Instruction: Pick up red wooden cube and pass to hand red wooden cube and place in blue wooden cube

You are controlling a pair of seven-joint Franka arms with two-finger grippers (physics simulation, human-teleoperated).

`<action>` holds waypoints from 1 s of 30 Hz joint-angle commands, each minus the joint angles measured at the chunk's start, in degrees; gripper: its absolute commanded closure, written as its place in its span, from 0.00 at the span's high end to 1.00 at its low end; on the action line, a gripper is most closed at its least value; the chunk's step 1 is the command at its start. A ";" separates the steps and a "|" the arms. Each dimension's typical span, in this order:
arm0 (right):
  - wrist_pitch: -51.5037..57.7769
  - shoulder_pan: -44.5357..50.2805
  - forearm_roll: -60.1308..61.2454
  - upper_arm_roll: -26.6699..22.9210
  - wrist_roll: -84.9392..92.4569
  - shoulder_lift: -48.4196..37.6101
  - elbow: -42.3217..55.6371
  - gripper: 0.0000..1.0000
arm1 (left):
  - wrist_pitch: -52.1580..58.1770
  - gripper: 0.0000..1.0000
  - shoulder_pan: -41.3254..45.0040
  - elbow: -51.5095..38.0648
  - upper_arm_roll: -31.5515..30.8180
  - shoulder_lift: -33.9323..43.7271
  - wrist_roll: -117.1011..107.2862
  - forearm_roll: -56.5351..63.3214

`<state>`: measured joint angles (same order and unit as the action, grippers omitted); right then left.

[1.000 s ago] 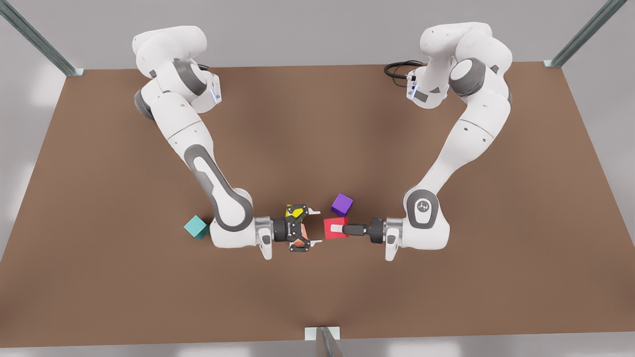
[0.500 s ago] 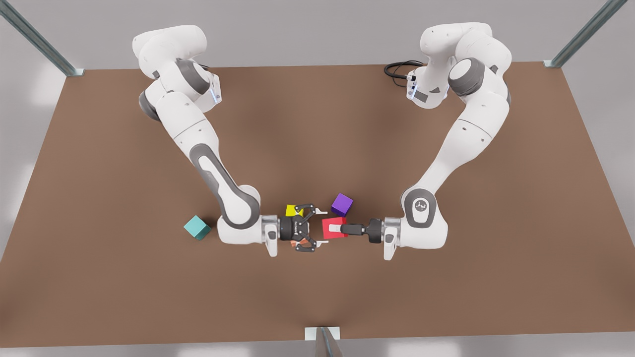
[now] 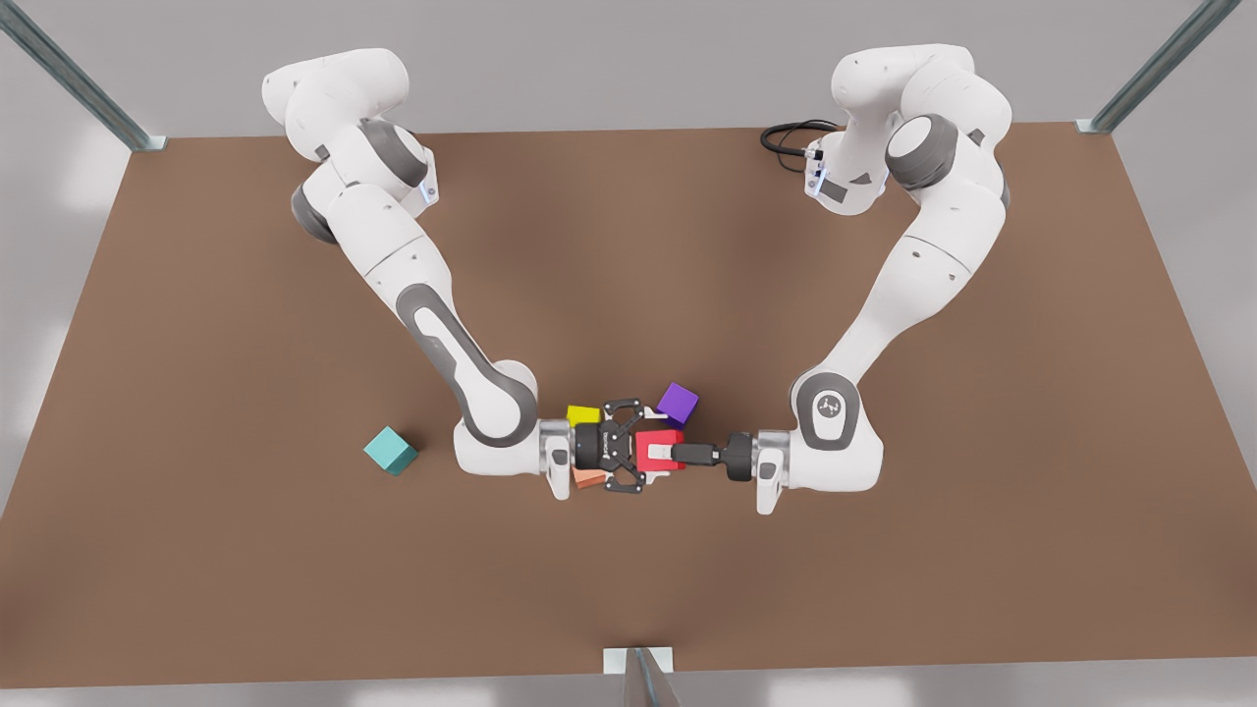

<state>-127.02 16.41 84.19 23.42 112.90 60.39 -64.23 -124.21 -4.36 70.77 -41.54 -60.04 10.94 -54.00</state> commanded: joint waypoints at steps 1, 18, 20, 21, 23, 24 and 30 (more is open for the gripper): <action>-0.69 0.03 0.27 0.04 2.59 -0.01 0.07 0.90 | -0.06 0.62 -0.04 -0.02 -0.03 0.10 2.34 -0.66; 1.16 -1.82 -3.76 -2.59 1.19 -0.80 -0.02 0.37 | 25.59 1.00 -15.94 -0.37 -2.14 3.35 -7.68 18.58; 16.79 -4.81 -22.12 -14.36 -7.95 -2.11 2.44 0.37 | 36.83 1.00 -21.13 -3.70 -2.84 3.44 -7.68 24.72; 22.68 -5.42 -31.00 -20.16 -9.19 -4.22 2.53 0.37 | 42.29 1.00 -20.96 -7.84 -3.55 7.65 -8.04 37.81; 28.84 -5.42 -47.97 -28.34 -9.36 -9.23 2.44 0.37 | 46.43 1.00 -17.97 -7.66 -4.16 17.15 -14.71 57.77; 31.92 -5.42 -55.18 -32.38 -9.27 -12.92 2.35 0.37 | 48.97 1.00 -16.74 -7.75 -4.16 20.14 -18.14 66.12; 33.42 -2.96 -70.75 -37.92 -21.84 -15.39 1.74 0.37 | 47.94 1.00 -10.71 -4.61 13.27 32.50 -11.40 72.14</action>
<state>-99.53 12.86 21.91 -14.29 105.66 45.15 -62.86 -81.10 -13.46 69.63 -27.45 -27.48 3.47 13.76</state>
